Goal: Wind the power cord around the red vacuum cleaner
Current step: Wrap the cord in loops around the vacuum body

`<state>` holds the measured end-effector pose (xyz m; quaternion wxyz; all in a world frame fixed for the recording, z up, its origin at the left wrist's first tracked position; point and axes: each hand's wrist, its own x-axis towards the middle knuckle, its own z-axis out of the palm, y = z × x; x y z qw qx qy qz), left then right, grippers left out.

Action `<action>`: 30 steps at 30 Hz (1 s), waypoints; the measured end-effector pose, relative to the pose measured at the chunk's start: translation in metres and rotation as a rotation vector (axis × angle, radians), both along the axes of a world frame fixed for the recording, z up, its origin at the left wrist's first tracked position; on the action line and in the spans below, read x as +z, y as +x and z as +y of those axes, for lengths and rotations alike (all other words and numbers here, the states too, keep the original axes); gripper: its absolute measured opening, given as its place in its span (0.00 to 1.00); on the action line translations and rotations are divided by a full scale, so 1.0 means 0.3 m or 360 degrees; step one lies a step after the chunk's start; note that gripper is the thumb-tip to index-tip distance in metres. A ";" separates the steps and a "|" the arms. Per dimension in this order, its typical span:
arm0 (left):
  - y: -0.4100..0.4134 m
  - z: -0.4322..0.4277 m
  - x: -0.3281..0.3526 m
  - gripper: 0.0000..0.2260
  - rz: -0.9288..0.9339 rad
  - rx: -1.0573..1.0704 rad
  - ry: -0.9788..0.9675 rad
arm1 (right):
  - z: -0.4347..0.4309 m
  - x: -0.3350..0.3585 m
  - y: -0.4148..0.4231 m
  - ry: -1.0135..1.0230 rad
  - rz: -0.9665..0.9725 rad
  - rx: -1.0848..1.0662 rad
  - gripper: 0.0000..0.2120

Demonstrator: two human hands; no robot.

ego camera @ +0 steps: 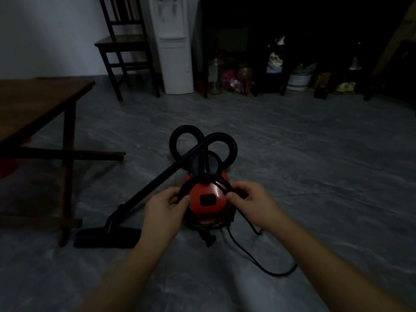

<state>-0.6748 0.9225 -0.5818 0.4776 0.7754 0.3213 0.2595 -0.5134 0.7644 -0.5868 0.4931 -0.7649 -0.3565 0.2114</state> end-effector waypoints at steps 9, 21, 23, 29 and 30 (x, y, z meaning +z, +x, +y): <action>-0.010 0.012 -0.016 0.04 0.0334 -0.0296 0.0327 | -0.012 0.012 -0.014 -0.0279 -0.0408 0.0146 0.05; 0.006 0.001 -0.019 0.13 0.0162 -0.0177 -0.0081 | -0.014 0.008 -0.012 -0.0164 -0.0158 0.0055 0.09; 0.007 -0.003 -0.025 0.11 0.0184 -0.0156 -0.0067 | -0.011 0.005 -0.015 -0.0181 -0.0200 0.0040 0.09; 0.008 -0.032 -0.020 0.10 0.0211 -0.0087 -0.0024 | -0.003 -0.007 -0.030 -0.0197 -0.0196 0.0065 0.09; 0.007 -0.034 -0.019 0.11 0.0200 -0.0063 -0.0030 | -0.001 -0.008 -0.034 -0.0181 -0.0157 0.0080 0.09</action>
